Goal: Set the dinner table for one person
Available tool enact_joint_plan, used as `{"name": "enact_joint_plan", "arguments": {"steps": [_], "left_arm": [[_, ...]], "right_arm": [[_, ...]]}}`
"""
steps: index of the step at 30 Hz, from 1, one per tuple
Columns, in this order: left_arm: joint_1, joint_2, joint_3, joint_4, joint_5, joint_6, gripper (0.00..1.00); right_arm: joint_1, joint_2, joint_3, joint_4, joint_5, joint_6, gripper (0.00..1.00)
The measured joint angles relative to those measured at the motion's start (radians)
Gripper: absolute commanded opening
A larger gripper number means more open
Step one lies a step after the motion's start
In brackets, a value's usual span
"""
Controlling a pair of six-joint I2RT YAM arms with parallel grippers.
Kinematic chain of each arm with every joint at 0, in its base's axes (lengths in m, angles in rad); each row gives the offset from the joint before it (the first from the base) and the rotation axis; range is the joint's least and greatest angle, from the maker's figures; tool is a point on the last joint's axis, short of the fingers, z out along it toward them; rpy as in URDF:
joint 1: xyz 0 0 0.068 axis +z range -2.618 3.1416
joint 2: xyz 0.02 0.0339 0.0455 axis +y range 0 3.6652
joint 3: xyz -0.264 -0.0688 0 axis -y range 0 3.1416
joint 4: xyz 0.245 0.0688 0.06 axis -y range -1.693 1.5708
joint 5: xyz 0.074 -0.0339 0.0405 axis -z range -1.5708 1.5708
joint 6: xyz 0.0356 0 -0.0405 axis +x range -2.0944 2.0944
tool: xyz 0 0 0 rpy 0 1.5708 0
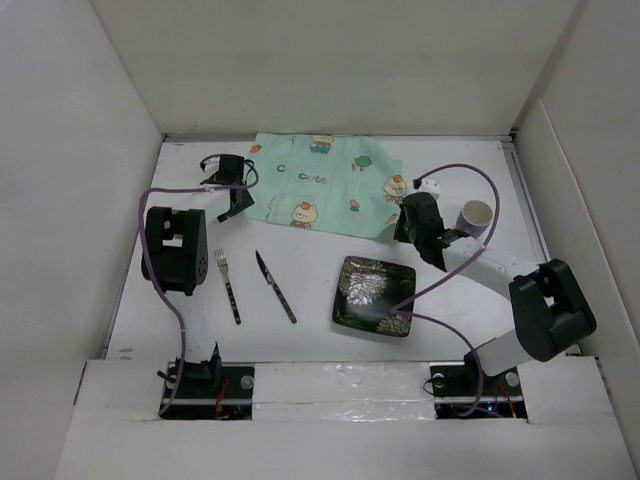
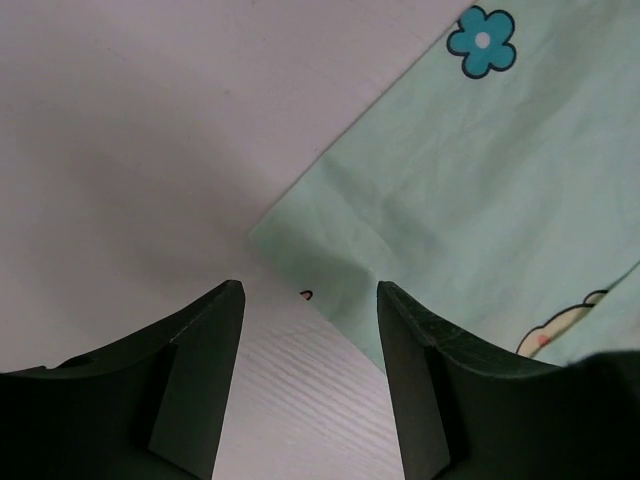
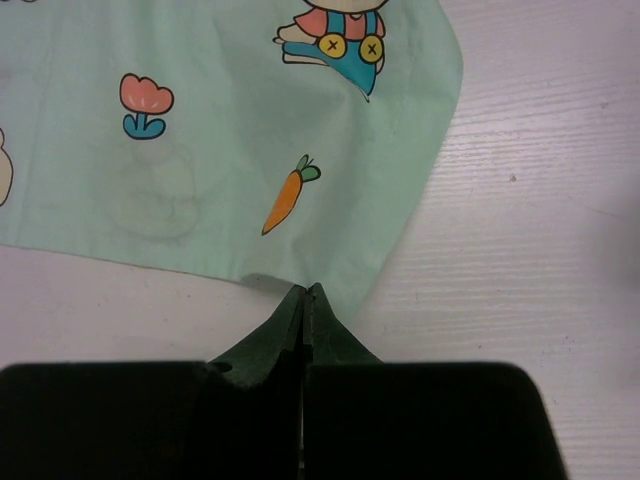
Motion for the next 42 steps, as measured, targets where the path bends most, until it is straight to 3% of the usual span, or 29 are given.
{"name": "enact_joint_plan", "arguments": {"steps": [4,5,16,20,23,31,36,42], "left_arm": [[0.021,0.015,0.0,-0.002,0.003,-0.004,0.52],[0.025,0.017,0.0,-0.002,0.003,-0.005,0.45],[0.035,0.076,0.073,-0.012,-0.017,-0.004,0.3],[0.035,0.093,0.097,-0.016,-0.012,0.01,0.19],[0.035,0.107,0.118,-0.025,-0.012,0.018,0.0],[0.035,0.073,0.104,-0.027,0.023,0.026,0.0],[0.035,-0.112,0.109,-0.035,0.062,0.036,0.0],[0.034,-0.36,0.229,-0.001,0.089,0.047,0.0]], "right_arm": [[-0.018,-0.001,-0.003,0.002,-0.01,0.001,0.0],[-0.019,-0.001,-0.003,0.002,-0.013,0.001,0.0],[-0.03,-0.014,-0.008,0.01,-0.031,0.003,0.0],[-0.031,-0.025,-0.01,0.019,-0.034,0.003,0.0],[-0.031,-0.035,-0.012,0.027,-0.038,0.003,0.0],[-0.031,-0.038,-0.015,0.028,-0.031,0.001,0.0],[-0.03,-0.047,0.008,-0.01,-0.014,-0.003,0.0],[-0.03,-0.128,0.159,-0.083,0.032,-0.031,0.0]]}}
